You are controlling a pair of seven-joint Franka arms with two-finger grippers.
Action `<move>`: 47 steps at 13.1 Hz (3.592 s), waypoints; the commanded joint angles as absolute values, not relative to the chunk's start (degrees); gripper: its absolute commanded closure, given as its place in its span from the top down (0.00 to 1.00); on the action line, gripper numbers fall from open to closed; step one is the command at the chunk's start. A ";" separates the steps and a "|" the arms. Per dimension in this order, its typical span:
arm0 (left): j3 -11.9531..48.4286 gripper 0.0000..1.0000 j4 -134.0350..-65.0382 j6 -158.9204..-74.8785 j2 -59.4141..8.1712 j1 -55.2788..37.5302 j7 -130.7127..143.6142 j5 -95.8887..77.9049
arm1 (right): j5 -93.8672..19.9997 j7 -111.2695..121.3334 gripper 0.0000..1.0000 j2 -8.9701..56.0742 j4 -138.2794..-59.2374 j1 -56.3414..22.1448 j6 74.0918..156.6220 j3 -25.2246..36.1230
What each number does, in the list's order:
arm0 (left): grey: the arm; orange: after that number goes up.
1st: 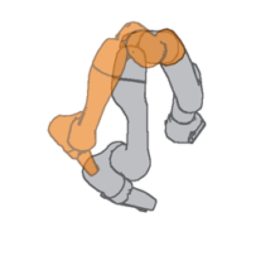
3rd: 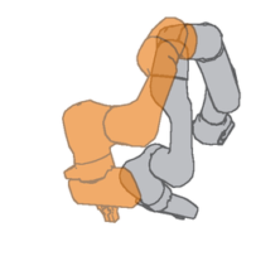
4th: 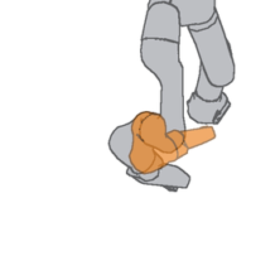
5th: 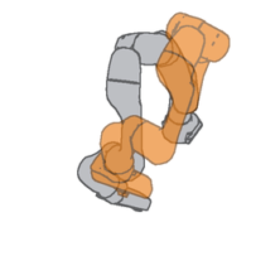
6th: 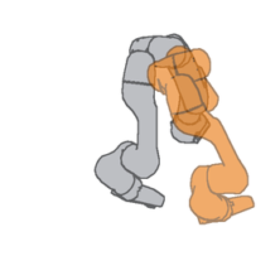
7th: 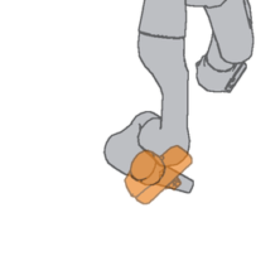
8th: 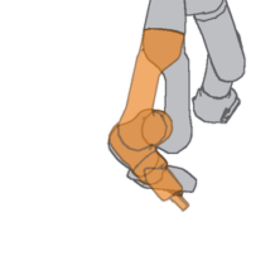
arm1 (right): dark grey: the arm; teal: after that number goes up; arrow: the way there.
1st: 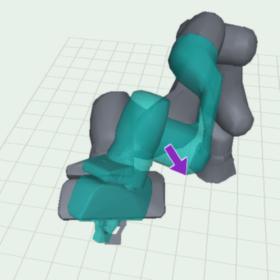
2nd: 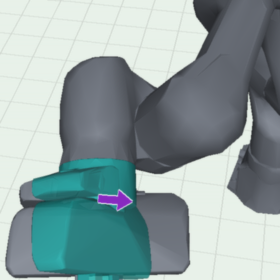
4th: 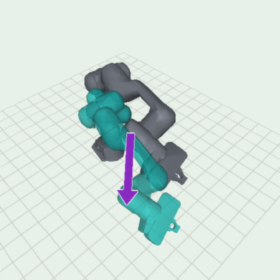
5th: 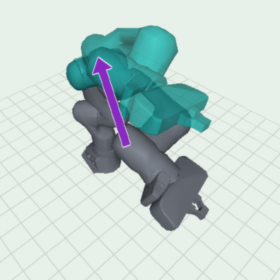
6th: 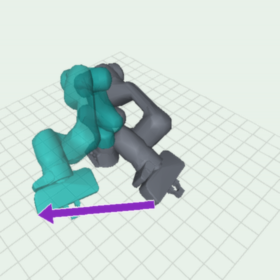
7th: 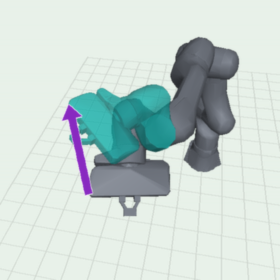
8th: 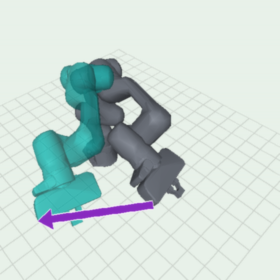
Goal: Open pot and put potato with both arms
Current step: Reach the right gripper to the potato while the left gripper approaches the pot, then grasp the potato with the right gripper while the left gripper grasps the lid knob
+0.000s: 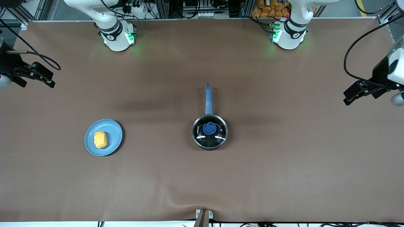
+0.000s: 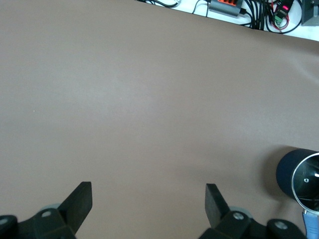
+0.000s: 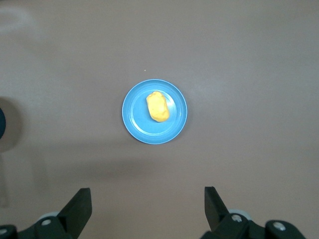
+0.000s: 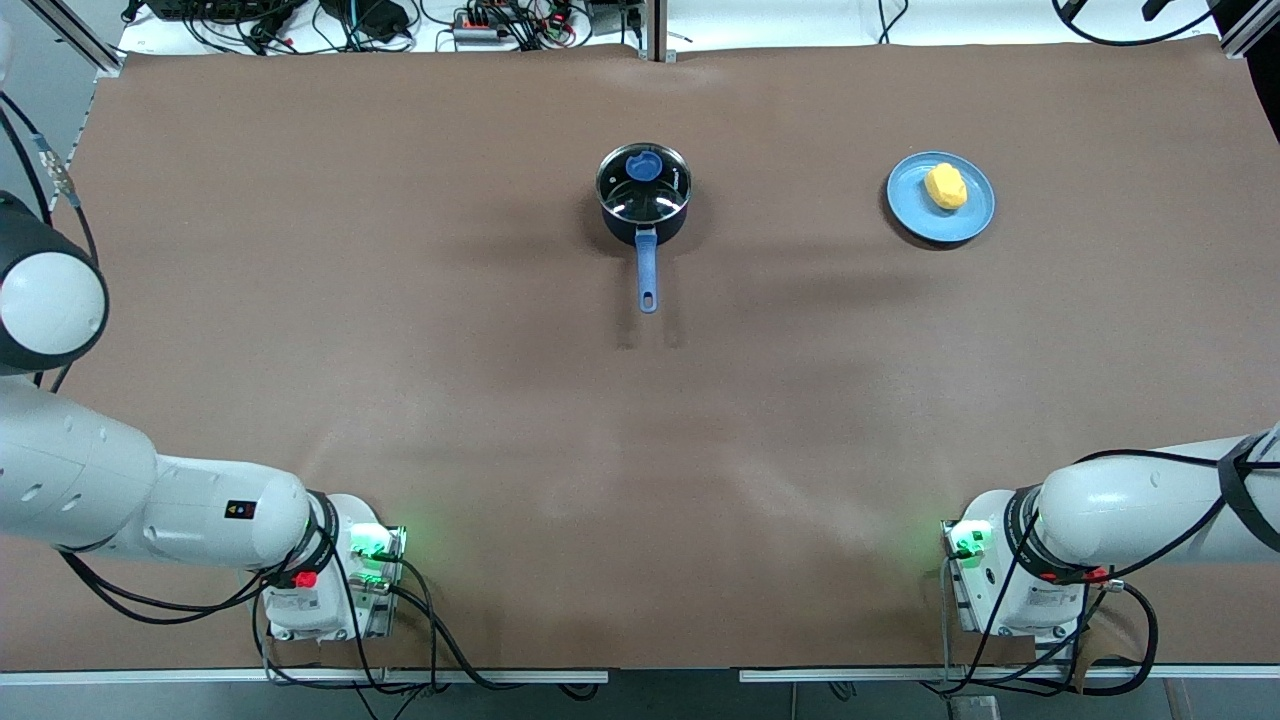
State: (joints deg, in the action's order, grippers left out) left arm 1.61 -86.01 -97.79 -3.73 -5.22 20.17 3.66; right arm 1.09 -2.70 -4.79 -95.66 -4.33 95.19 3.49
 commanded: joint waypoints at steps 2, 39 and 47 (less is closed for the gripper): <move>1.41 1.00 -85.34 -98.09 -3.87 -4.75 19.60 3.43 | 1.49 -2.11 1.00 -3.08 -97.20 -4.22 98.34 3.34; 1.58 1.00 -79.19 -124.88 -38.31 -41.48 57.48 7.03 | 1.14 9.51 0.00 33.58 -106.00 -0.79 142.92 2.81; 0.18 1.00 -79.19 -131.48 -42.19 -41.66 57.48 7.12 | -7.82 -3.32 0.00 31.73 -95.28 -3.51 122.70 0.71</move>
